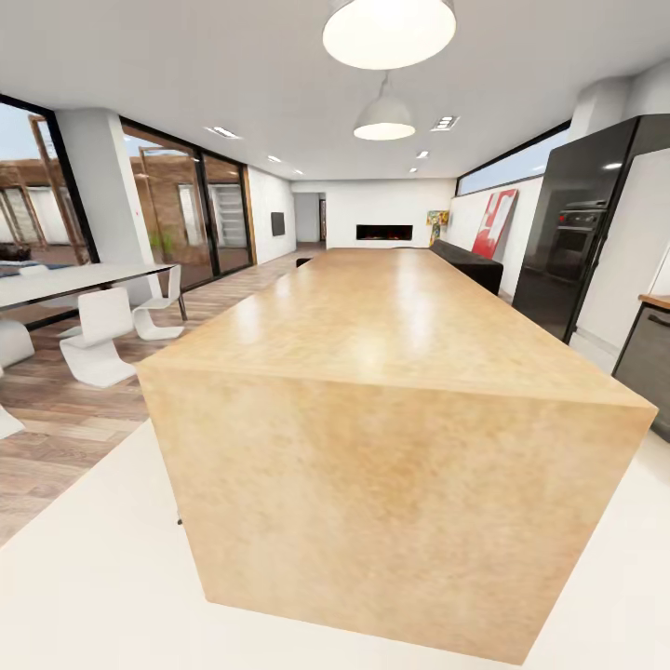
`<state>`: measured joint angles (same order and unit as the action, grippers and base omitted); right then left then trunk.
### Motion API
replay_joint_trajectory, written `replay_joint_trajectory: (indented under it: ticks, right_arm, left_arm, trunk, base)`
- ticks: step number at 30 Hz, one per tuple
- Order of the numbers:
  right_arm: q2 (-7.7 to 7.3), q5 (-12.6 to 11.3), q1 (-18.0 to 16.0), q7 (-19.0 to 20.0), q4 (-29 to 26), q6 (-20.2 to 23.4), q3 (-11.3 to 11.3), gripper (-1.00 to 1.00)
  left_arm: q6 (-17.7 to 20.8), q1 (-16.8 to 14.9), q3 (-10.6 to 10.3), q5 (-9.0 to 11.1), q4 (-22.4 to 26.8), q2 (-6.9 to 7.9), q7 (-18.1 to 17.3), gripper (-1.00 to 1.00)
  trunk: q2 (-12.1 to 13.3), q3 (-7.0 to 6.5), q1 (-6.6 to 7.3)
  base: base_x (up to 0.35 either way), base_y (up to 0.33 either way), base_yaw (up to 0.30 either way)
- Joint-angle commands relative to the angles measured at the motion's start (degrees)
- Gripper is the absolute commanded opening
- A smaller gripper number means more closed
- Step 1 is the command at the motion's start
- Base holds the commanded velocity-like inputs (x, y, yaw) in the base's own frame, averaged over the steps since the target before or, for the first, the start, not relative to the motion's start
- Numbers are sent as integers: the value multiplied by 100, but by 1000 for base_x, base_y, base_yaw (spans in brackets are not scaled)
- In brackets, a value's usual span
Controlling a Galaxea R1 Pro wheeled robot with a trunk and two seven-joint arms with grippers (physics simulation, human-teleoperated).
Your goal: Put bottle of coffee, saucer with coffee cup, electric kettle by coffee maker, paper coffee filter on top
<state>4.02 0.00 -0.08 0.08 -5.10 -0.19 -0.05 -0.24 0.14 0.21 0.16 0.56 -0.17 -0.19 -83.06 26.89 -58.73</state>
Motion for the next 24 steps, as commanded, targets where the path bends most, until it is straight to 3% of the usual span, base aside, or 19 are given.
replay_joint_trajectory:
  ticks: [1,16,24]
  right_arm:
    - [-1,0,-1,1,-36,-4,-4,100]
    - [-24,3,-1,10,-123,-9,-12,100]
    - [-24,8,1,10,-115,-150,-6,100]
  left_arm:
    - [1,2,2,2,6,-3,-14,100]
    - [15,-5,-23,2,14,-79,-42,100]
    - [7,-5,-13,2,15,-87,-42,100]
  trunk:
    - [-2,4,0]
    - [-2,4,0]
    - [319,-139,176]
  base:
    - [0,0,0]
    - [0,0,-232]
    - [0,0,-264]
